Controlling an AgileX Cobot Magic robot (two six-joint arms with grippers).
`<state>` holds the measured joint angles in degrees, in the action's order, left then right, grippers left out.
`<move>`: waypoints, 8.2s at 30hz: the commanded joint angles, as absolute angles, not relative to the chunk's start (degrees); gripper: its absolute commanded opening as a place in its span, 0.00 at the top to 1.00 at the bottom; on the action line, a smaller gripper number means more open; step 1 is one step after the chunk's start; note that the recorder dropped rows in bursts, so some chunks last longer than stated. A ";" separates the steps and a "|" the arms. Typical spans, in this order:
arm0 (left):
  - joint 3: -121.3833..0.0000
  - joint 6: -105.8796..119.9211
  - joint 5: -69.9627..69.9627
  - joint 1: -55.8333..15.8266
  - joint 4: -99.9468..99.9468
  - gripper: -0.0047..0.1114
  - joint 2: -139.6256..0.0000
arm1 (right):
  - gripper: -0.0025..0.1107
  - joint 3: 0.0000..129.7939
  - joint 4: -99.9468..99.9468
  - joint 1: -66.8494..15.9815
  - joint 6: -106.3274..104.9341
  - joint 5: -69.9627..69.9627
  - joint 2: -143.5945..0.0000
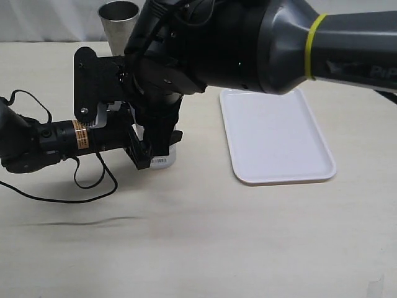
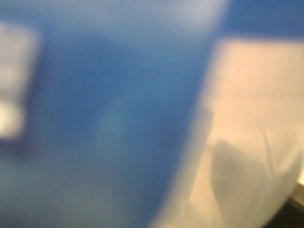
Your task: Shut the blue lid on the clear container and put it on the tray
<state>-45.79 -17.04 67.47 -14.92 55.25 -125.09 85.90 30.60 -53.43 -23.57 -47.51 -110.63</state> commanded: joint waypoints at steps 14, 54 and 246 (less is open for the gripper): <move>-45.39 -13.06 69.96 -15.23 58.98 0.96 -124.63 | 0.54 82.42 16.30 -52.09 -21.84 -54.16 -100.11; -45.39 17.58 69.96 -15.33 63.62 0.96 -124.63 | 0.55 89.23 -15.51 -37.41 -43.98 -61.34 -107.39; -45.38 -17.42 61.98 -11.77 63.81 0.32 -121.80 | 0.94 97.68 -2.98 -41.46 1.06 -59.81 -110.64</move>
<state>-45.22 -16.81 62.83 -11.99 63.84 -122.43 97.84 -3.74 -41.36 1.31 -59.30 -110.23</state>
